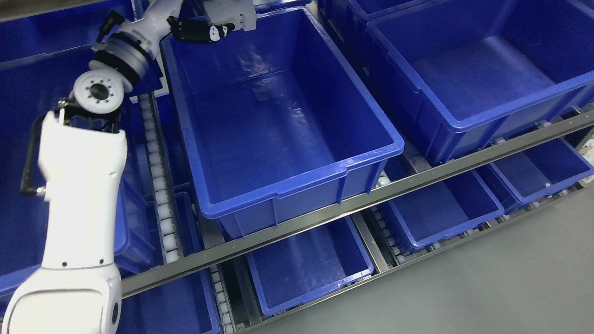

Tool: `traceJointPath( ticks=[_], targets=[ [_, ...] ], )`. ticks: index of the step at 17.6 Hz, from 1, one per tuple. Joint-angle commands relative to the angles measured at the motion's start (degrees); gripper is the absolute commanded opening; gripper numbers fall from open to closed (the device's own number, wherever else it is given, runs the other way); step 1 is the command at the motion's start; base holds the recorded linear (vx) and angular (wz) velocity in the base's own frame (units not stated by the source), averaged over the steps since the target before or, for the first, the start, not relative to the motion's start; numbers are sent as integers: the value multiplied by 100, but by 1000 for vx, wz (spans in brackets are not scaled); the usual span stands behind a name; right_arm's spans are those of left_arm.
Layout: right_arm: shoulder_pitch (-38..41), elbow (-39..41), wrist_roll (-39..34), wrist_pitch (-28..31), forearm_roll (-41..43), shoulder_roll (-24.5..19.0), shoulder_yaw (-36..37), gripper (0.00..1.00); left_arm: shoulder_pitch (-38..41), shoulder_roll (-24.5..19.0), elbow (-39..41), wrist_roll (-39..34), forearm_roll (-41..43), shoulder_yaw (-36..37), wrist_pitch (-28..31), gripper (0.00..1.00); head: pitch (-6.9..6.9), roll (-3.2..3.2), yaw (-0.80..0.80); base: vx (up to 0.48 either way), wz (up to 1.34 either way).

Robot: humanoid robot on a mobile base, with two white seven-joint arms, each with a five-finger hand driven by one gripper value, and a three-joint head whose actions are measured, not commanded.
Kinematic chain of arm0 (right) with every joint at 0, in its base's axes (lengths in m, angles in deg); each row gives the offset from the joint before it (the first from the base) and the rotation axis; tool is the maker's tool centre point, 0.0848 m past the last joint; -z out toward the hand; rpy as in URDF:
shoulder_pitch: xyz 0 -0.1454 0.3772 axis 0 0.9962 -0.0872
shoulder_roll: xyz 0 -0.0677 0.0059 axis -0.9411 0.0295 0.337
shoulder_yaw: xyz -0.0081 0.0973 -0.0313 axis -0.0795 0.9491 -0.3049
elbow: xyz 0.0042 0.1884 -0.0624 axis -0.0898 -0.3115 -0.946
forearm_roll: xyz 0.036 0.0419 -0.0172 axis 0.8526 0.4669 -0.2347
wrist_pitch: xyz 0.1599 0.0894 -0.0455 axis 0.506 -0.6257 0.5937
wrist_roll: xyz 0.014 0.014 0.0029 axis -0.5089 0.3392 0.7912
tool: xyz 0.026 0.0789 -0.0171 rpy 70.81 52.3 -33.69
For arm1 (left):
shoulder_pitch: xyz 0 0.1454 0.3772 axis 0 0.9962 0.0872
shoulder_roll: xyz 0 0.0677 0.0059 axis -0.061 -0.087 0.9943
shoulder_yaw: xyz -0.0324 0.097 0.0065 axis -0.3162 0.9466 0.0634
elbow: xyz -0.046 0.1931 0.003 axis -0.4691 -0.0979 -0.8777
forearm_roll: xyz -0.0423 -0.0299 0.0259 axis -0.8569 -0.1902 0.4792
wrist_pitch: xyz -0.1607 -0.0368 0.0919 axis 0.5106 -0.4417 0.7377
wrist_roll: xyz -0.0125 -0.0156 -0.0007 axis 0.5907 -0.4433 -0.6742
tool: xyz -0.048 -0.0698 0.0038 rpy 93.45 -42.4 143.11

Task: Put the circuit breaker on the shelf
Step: 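Lower the left hand with the breaker into the large blue bin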

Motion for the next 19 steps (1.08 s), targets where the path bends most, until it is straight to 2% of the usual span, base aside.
traceJointPath(
  ticks=[1,19],
  targets=[
    [95,-2,2,-174,-3,100,0,100,-598,520,-2756,-11,766,537,-54,19,0,0,0,52,-167],
    [95,-2,2,-174,5,100,0,100,-133,441,-3004,-177,846,282,-159,30,0,0,0,26,-58]
  ],
)
